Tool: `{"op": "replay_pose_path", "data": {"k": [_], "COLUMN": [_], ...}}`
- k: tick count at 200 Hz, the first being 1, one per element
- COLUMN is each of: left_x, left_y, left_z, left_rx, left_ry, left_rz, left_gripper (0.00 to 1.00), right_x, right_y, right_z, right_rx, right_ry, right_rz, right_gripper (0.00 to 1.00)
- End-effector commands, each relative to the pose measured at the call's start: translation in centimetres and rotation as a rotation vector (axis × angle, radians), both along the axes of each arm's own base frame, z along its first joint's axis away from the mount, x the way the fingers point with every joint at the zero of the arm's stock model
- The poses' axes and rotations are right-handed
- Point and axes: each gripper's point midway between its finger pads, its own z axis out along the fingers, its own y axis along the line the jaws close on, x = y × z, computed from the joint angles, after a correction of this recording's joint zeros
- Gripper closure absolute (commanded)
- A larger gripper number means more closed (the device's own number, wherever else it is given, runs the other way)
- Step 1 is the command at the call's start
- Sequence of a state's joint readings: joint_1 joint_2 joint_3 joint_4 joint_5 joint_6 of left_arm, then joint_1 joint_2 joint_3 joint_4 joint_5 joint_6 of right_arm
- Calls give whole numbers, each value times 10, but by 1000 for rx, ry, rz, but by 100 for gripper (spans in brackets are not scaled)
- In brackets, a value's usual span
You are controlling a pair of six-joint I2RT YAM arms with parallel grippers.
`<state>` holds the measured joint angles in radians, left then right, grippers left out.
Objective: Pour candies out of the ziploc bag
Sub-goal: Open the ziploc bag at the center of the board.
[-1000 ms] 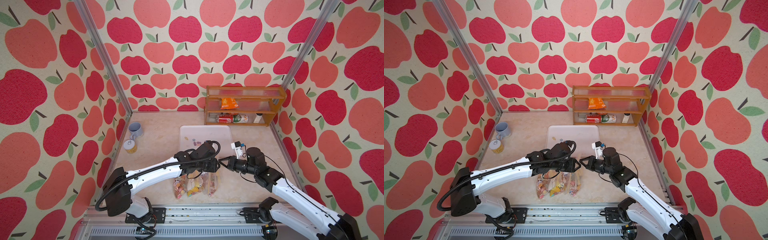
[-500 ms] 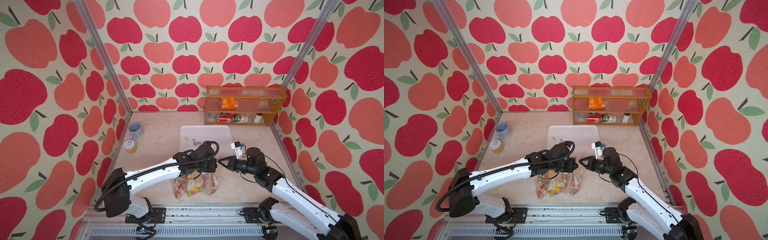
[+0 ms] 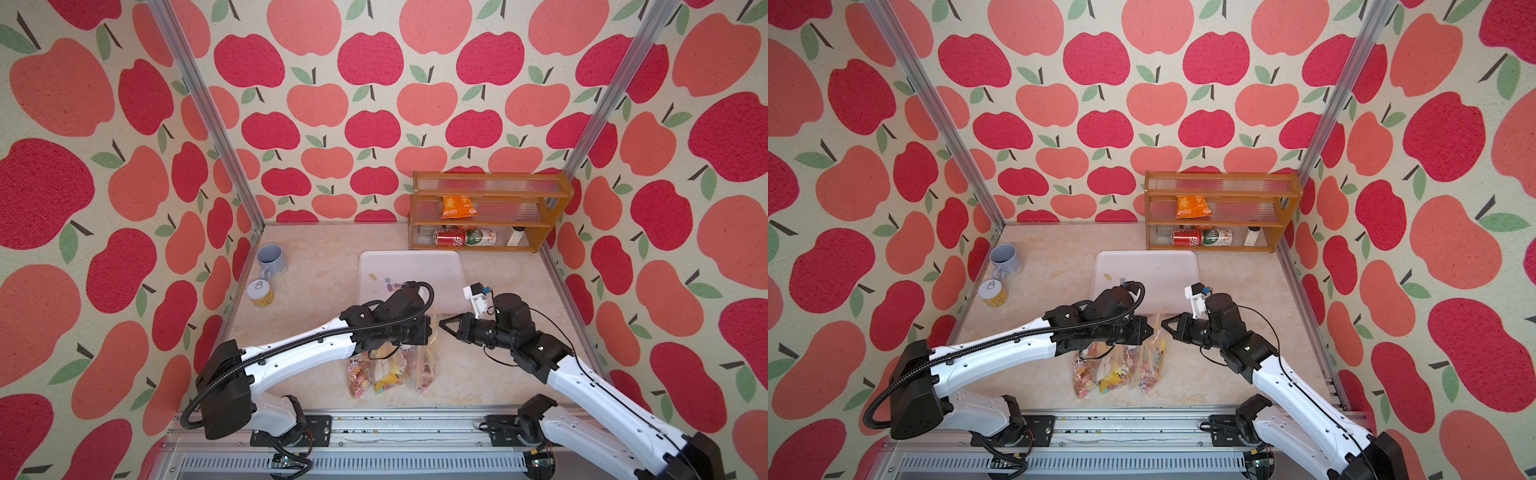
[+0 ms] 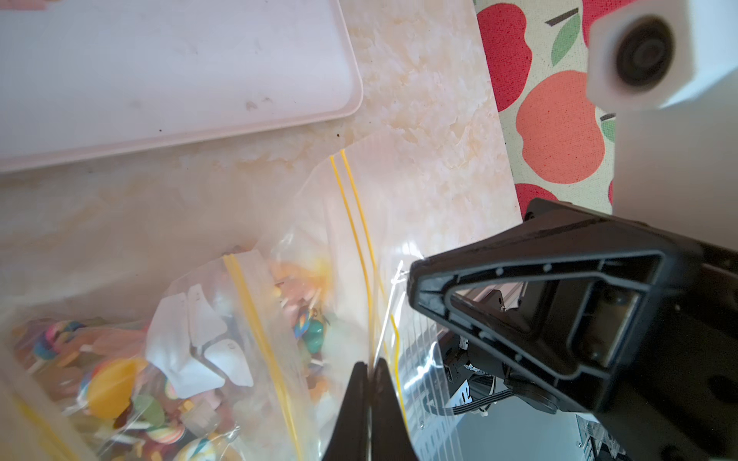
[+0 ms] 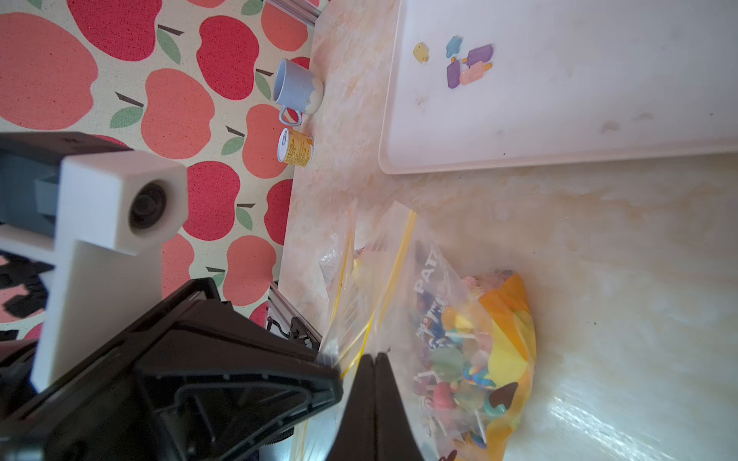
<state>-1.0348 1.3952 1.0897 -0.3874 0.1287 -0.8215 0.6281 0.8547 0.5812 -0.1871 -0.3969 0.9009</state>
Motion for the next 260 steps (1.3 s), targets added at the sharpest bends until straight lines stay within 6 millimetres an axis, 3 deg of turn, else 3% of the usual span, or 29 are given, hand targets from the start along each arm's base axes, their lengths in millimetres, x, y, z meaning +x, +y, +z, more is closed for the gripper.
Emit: {"op": "replay_pose_path", "data": {"k": [1, 77, 137, 190, 218, 225, 242, 260], "left_x": [2, 3, 5, 0, -1, 0, 1, 5], "left_y": [18, 29, 39, 27, 4, -2, -12, -15], "left_z": [-4, -2, 20, 34, 32, 33, 36, 46], "left_rx": [39, 42, 27, -29, -55, -59, -74, -93], "left_ry": [-4, -19, -74, -102, -96, -98, -102, -125], "left_rz": [41, 67, 87, 52, 11, 3, -15, -16], "left_gripper": [100, 100, 100, 100, 100, 100, 100, 80], "right_x": [7, 4, 1, -2, -6, -7, -12, -19], "right_y": [-16, -29, -48, -53, -52, -52, -52, -44], "right_z": [4, 11, 25, 35, 56, 65, 86, 98], "right_rx": [-62, -112, -206, -211, -184, -176, -159, -149], "right_ry": [-38, -56, -99, -118, -142, -157, -193, -202], "right_rz": [-51, -67, -98, -104, -93, -93, -85, -44], "right_gripper": [100, 100, 100, 100, 52, 45, 37, 37]}}
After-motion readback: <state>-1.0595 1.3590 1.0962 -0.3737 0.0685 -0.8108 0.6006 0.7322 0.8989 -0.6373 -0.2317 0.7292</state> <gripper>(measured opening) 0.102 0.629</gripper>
